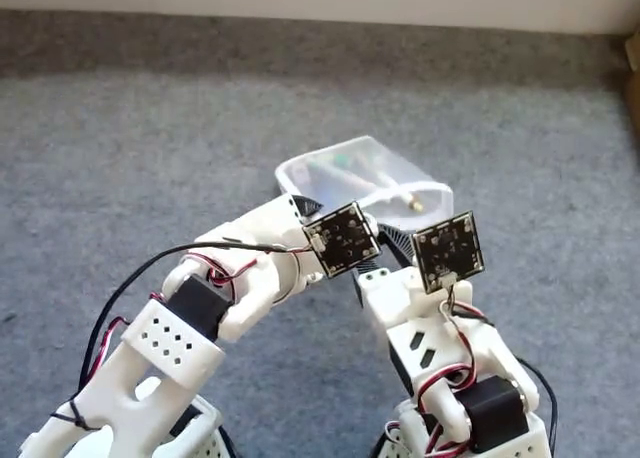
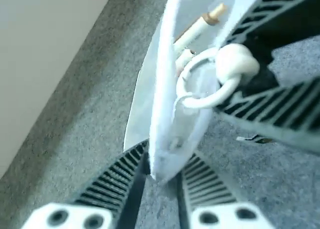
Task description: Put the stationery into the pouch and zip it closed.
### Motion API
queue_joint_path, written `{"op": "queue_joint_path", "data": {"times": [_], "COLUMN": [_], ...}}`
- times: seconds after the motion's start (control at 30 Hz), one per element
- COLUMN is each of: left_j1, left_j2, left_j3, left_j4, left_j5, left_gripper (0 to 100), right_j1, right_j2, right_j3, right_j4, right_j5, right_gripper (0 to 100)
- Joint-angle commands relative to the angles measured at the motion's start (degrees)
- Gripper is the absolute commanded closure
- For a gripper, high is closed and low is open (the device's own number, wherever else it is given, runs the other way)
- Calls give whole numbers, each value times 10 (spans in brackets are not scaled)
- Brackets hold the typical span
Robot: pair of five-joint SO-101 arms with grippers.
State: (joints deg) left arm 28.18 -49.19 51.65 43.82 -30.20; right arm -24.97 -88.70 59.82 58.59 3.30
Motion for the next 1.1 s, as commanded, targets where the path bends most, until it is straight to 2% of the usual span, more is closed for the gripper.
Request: {"op": "queue_joint_path", "data": {"times": [0.0,0.1,0.17,0.37,0.63,0.8,1.07], "left_j1": [7,7,4,3,-14,-16,-16], "left_j2": [-15,-15,-15,-16,-16,-21,-142], "left_j3": [-6,-6,-6,1,4,13,69], "left_j4": [-15,-14,-14,-14,-13,-14,-13], "left_j5": [-4,6,40,77,82,79,79], "left_gripper": [991,994,994,994,995,996,996], "right_j1": [21,56,77,109,145,172,219], "right_j2": [-10,-10,-10,-10,-6,-6,-5], "right_j3": [-13,-10,-8,-8,-7,38,81], "right_j4": [-22,-48,-70,-109,-133,-197,-276], "right_j5": [0,0,0,-2,-2,-1,1], "right_gripper": [994,994,994,994,994,994,994]}}
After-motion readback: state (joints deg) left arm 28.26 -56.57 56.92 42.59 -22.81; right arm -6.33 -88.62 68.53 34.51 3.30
